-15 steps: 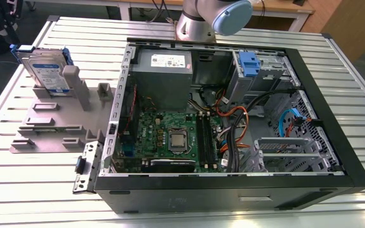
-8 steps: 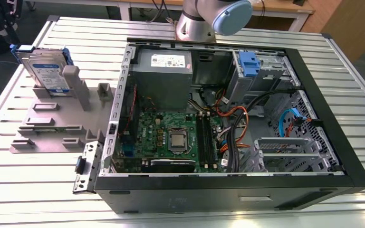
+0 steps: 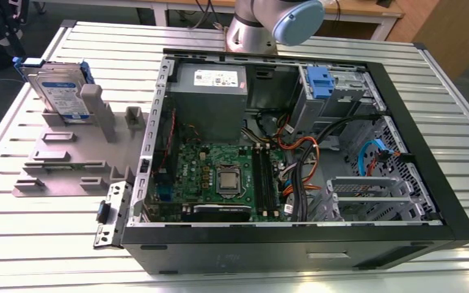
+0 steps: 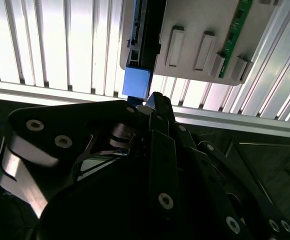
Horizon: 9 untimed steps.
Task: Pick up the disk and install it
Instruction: 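Pick up the disk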
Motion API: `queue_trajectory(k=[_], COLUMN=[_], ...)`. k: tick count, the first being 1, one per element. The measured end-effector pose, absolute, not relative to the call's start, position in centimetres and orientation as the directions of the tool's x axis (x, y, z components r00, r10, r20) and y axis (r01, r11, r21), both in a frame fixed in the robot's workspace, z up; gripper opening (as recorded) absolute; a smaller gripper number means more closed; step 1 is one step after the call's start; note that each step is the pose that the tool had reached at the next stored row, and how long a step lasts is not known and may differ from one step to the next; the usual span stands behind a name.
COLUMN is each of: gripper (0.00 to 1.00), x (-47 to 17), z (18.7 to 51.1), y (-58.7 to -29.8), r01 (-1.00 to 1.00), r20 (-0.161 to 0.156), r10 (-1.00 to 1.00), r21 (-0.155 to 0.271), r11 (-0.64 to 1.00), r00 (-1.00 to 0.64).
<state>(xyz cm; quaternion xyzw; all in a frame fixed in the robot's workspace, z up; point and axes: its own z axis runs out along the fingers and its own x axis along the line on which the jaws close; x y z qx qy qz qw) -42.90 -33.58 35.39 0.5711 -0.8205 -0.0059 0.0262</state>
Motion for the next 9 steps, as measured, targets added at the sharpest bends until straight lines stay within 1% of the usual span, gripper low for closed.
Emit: queue_trajectory(k=[9], gripper=[0.11], x=[-42.90], z=[35.39], y=[-33.58], r01=[-0.937], r20=[0.036], r10=[-0.938], r21=[0.040], r11=[0.346], r00=[-0.345])
